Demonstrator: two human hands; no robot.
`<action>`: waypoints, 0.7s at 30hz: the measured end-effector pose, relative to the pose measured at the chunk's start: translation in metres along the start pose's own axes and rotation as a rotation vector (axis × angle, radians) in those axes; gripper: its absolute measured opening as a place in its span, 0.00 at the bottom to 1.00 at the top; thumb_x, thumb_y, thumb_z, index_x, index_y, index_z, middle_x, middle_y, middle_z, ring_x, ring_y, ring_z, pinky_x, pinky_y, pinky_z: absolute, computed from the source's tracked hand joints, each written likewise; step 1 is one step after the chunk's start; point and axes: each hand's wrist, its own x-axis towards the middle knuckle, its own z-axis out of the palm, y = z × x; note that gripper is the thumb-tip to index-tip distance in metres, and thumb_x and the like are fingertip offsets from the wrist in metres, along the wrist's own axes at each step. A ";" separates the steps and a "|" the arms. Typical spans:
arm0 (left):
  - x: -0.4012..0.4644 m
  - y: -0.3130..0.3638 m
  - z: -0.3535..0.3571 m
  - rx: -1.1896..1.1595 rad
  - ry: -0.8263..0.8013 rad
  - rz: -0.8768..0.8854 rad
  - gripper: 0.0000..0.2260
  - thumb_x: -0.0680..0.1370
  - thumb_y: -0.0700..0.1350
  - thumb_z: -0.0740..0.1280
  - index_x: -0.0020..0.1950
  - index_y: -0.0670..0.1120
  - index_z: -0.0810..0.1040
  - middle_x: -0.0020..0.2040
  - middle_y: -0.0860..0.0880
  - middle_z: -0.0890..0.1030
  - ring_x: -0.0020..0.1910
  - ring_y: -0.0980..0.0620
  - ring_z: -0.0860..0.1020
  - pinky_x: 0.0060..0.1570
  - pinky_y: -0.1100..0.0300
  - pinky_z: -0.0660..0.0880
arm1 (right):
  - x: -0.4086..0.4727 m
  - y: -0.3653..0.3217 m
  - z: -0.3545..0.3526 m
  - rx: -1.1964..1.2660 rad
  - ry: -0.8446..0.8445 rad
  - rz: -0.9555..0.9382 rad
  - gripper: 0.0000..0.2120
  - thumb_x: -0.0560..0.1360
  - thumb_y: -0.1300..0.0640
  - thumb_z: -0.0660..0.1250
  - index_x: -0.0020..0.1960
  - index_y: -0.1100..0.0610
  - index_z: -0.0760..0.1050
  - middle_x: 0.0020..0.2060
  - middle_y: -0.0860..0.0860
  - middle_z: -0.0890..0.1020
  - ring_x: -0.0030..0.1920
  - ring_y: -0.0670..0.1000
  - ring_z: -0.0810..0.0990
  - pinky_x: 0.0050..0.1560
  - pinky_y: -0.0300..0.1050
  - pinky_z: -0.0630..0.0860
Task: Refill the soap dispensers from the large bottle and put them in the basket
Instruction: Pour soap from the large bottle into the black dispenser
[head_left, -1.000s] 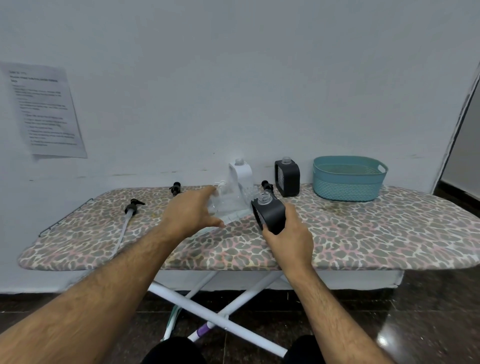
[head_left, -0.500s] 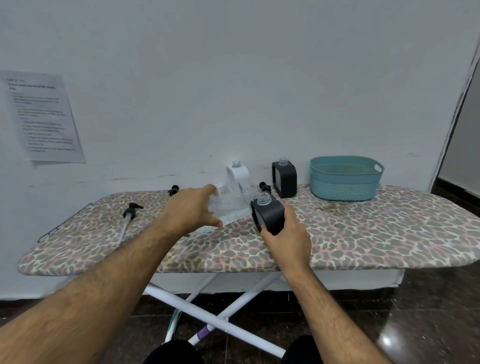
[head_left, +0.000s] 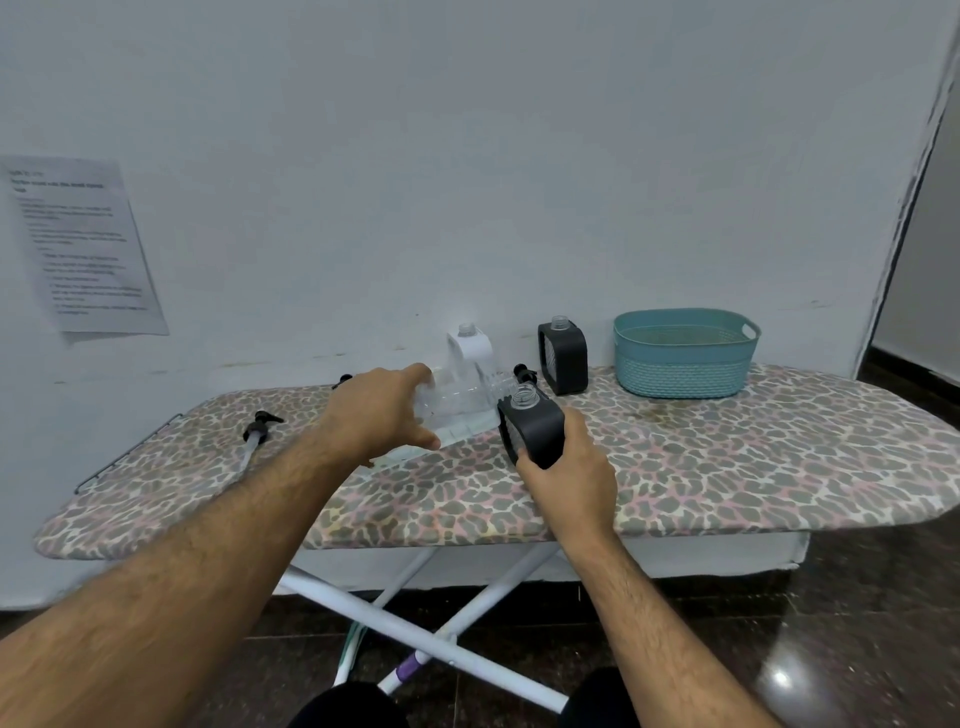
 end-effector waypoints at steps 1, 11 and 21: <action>0.000 0.000 0.000 0.000 -0.001 0.000 0.34 0.66 0.63 0.77 0.66 0.54 0.70 0.56 0.52 0.82 0.48 0.50 0.80 0.45 0.54 0.79 | 0.000 0.000 0.000 0.002 -0.001 0.001 0.24 0.72 0.49 0.72 0.65 0.48 0.68 0.44 0.45 0.80 0.42 0.49 0.79 0.40 0.46 0.78; 0.002 0.004 -0.007 0.032 -0.010 0.014 0.33 0.66 0.61 0.77 0.66 0.54 0.70 0.56 0.51 0.82 0.45 0.50 0.80 0.37 0.58 0.77 | 0.000 0.000 -0.001 0.021 -0.004 0.015 0.26 0.72 0.49 0.72 0.67 0.48 0.67 0.44 0.45 0.80 0.42 0.49 0.79 0.41 0.49 0.80; 0.003 0.009 -0.012 0.056 -0.023 0.011 0.31 0.68 0.60 0.77 0.67 0.54 0.70 0.56 0.52 0.81 0.42 0.51 0.75 0.28 0.62 0.68 | -0.001 0.001 -0.002 0.048 -0.009 0.023 0.22 0.71 0.49 0.72 0.62 0.46 0.68 0.42 0.43 0.79 0.40 0.49 0.78 0.39 0.46 0.78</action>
